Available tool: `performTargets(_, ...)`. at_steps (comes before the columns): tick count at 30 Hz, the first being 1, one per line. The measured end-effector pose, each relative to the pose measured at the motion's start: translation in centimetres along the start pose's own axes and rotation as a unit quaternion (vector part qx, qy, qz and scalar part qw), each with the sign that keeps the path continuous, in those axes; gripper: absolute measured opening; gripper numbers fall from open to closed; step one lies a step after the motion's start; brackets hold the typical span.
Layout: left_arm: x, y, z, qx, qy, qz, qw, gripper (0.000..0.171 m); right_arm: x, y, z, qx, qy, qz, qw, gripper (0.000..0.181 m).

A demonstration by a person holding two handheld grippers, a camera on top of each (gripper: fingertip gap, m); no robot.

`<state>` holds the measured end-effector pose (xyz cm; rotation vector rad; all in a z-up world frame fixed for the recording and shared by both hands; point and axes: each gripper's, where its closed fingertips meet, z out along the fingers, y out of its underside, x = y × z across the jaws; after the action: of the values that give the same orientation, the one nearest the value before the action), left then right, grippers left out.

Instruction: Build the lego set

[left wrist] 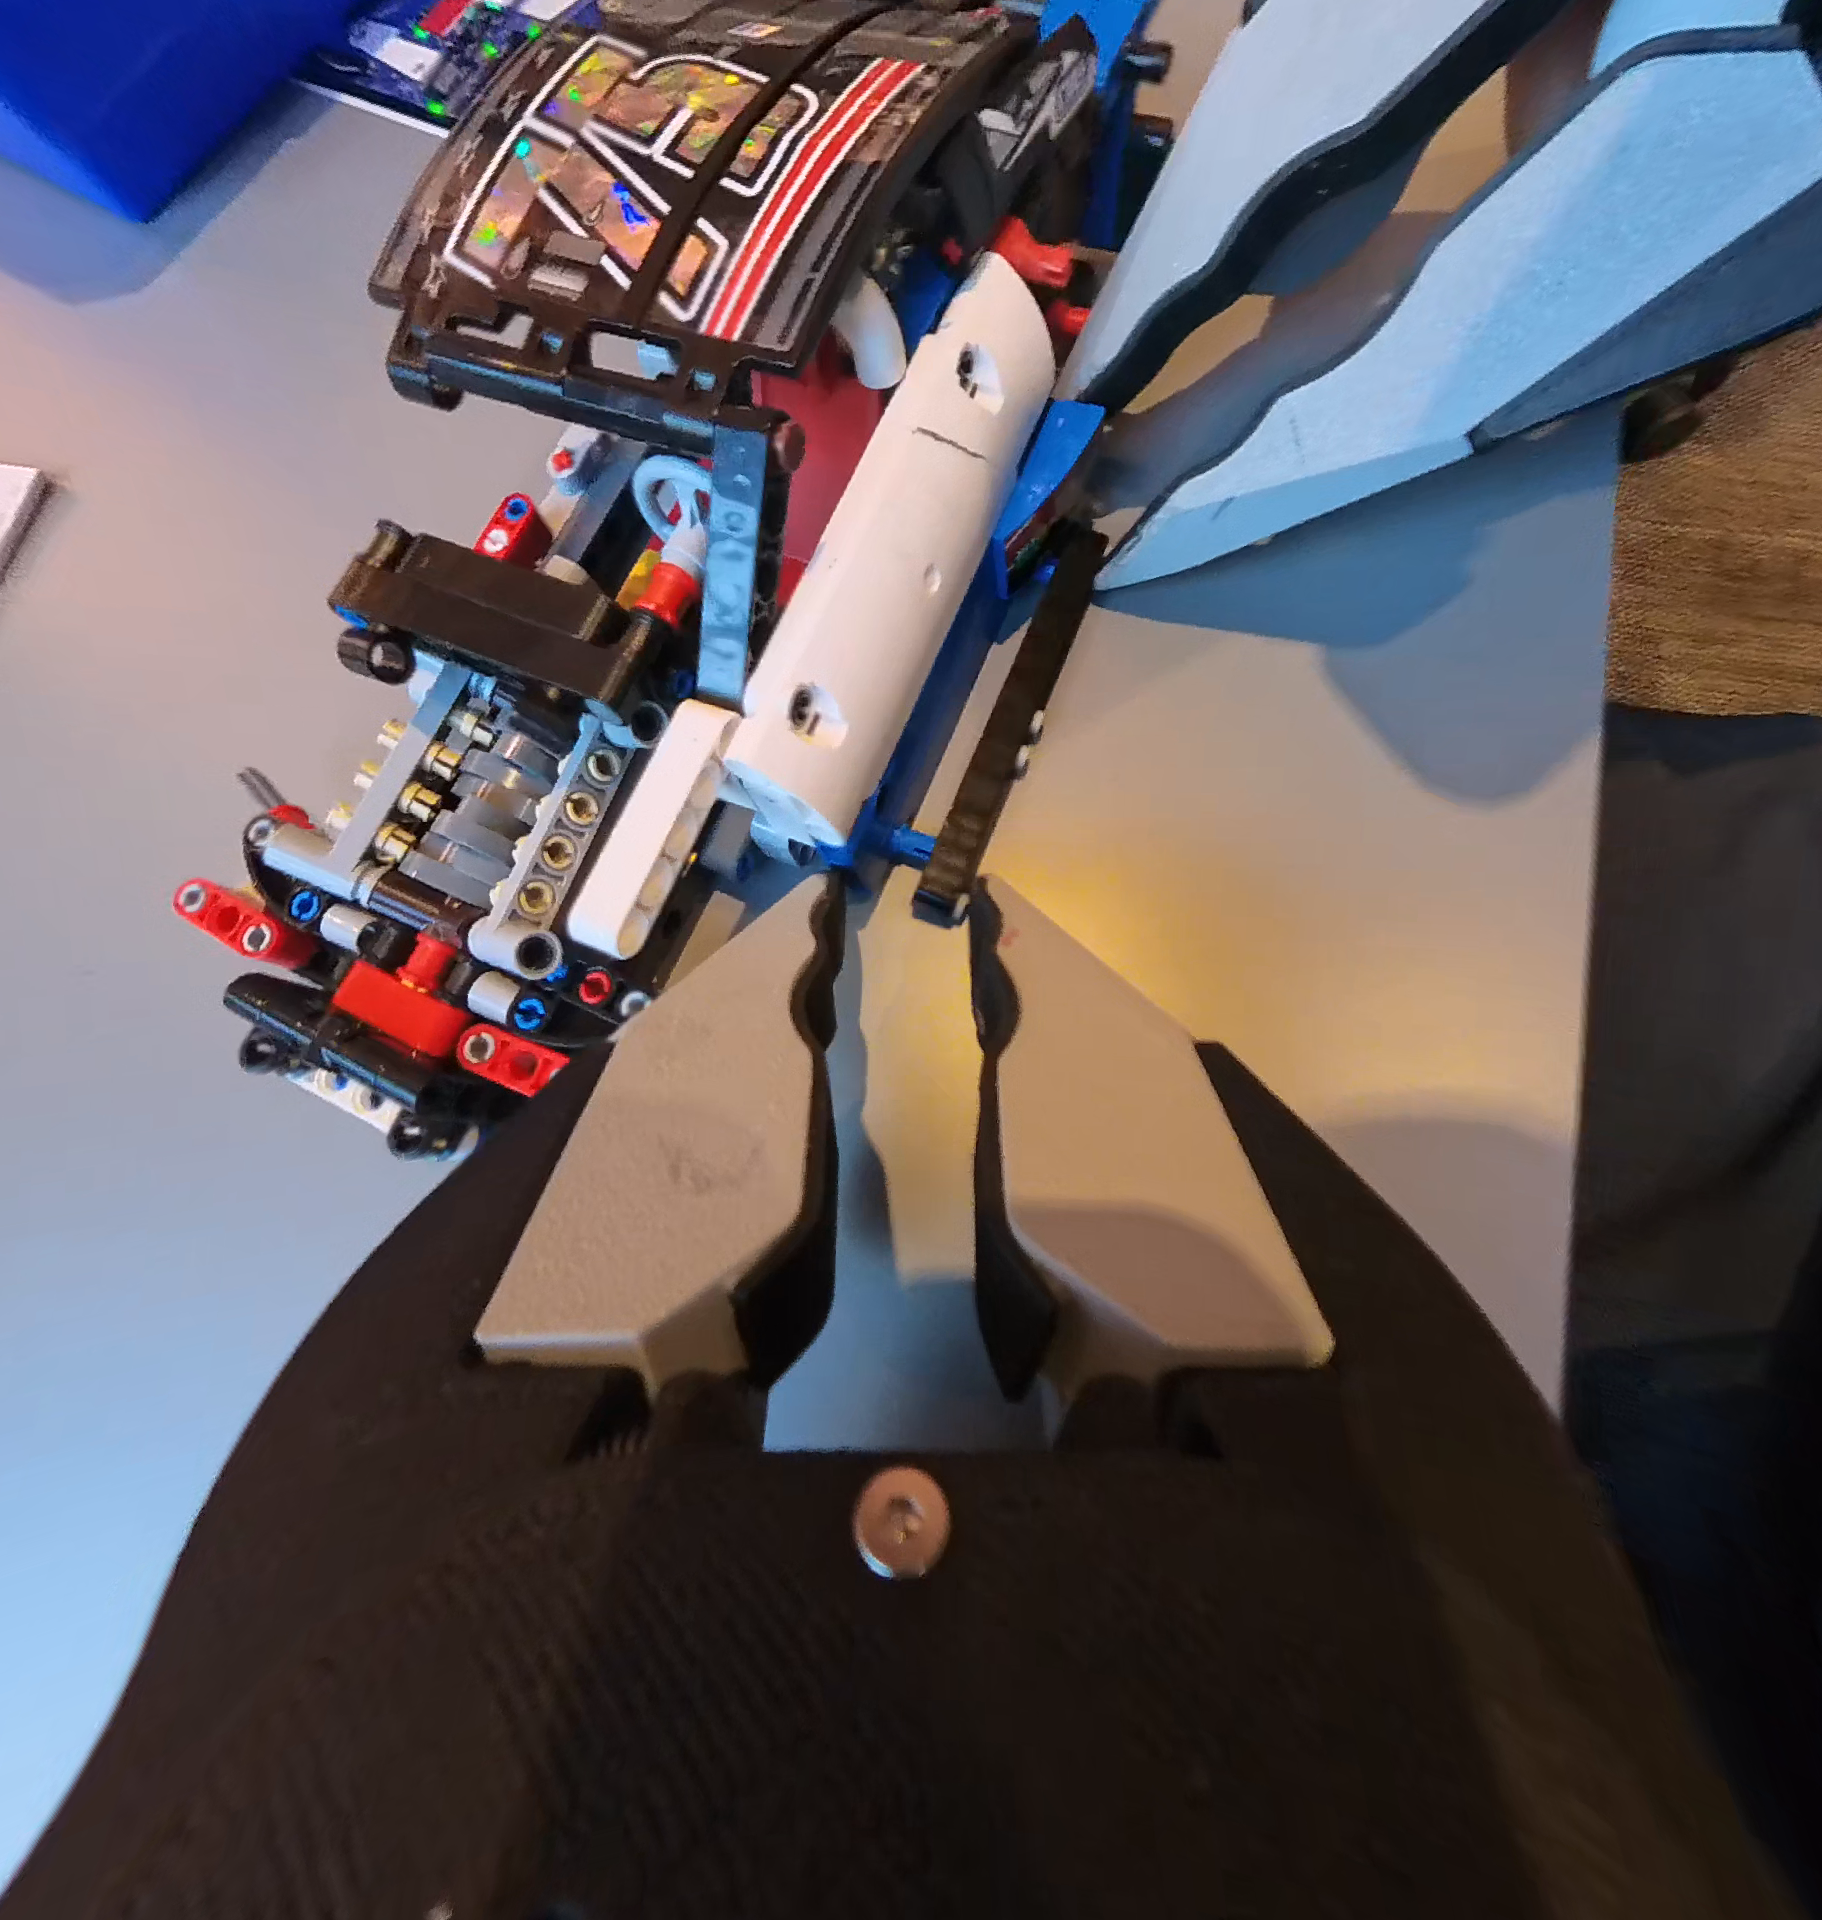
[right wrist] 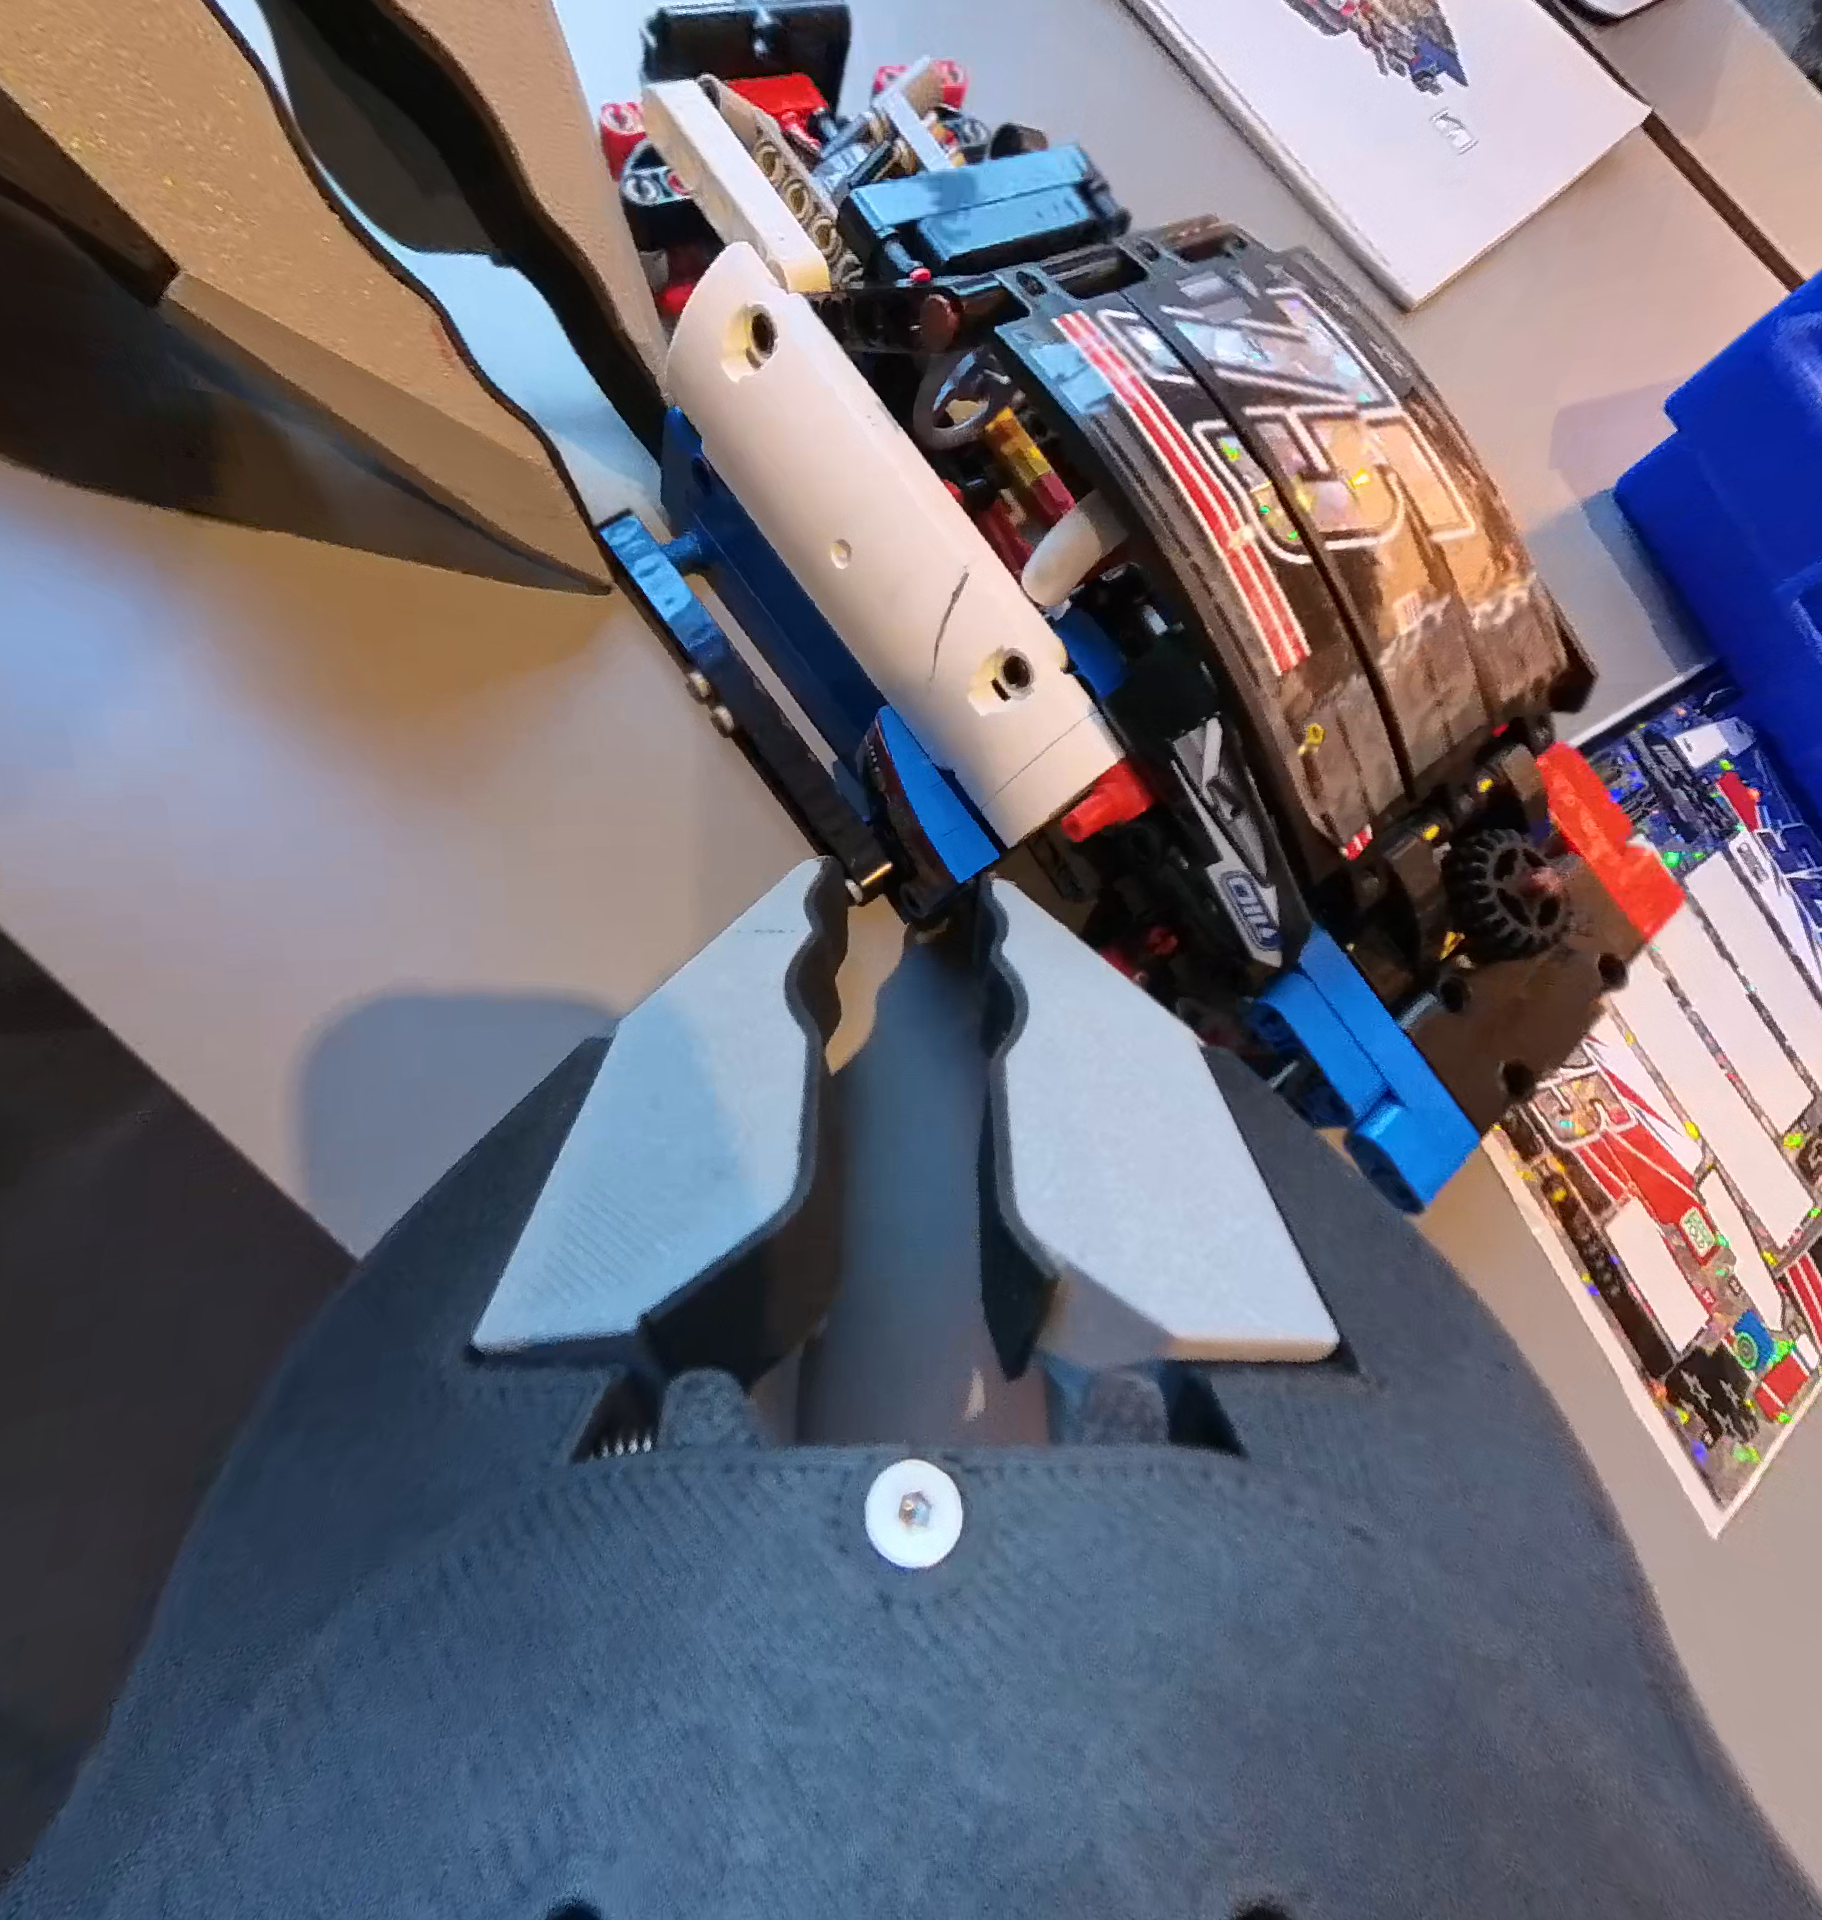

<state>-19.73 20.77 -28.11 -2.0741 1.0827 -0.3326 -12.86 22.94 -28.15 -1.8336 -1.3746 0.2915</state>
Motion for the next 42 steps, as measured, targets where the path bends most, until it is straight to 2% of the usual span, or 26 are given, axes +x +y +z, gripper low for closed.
performTargets(6,1.8,-0.2,0.0,-0.004,0.010,-0.026,1.000,0.019,0.3,1.2,-1.1,0.010,-0.002,0.006,1.000,0.020)
performTargets(11,2.6,0.6,-1.7,-0.008,0.031,-0.034,0.999,0.026,0.7,1.7,-2.5,0.021,0.018,-0.005,1.000,0.017)
performTargets(17,-1.2,-1.2,-6.3,0.033,0.005,-0.063,0.997,0.034,0.5,2.4,-3.0,0.013,0.027,-0.021,0.999,0.022)
performTargets(19,-2.4,-1.9,-7.1,0.037,0.006,-0.078,0.996,0.043,0.5,2.3,-3.2,0.014,0.032,-0.026,0.999,0.022)
performTargets(21,-3.1,-2.6,-7.5,0.040,0.013,-0.076,0.996,0.045,0.6,2.2,-3.7,0.019,0.034,-0.025,0.999,0.022)
performTargets(25,-4.7,-2.5,-6.7,0.024,0.003,-0.059,0.998,0.052,0.7,2.2,-4.6,0.034,0.033,-0.018,0.999,0.021)
performTargets(28,-4.9,-2.2,-5.4,0.012,0.023,-0.068,0.997,0.069,0.7,2.5,-4.9,0.038,0.035,-0.009,0.999,0.020)
performTargets(31,-4.4,-2.7,-4.4,-0.008,0.056,-0.079,0.995,0.094,0.7,2.8,-5.1,0.041,0.032,-0.001,0.999,0.019)
performTargets(37,-4.6,-4.7,-2.2,-0.054,0.053,0.004,0.997,0.109,-0.3,1.5,-5.3,0.074,0.016,-0.026,0.997,0.020)
performTargets(42,-3.5,-3.6,0.5,-0.141,0.097,0.038,0.984,0.112,-0.8,1.4,-4.4,0.058,0.014,-0.064,0.996,0.023)
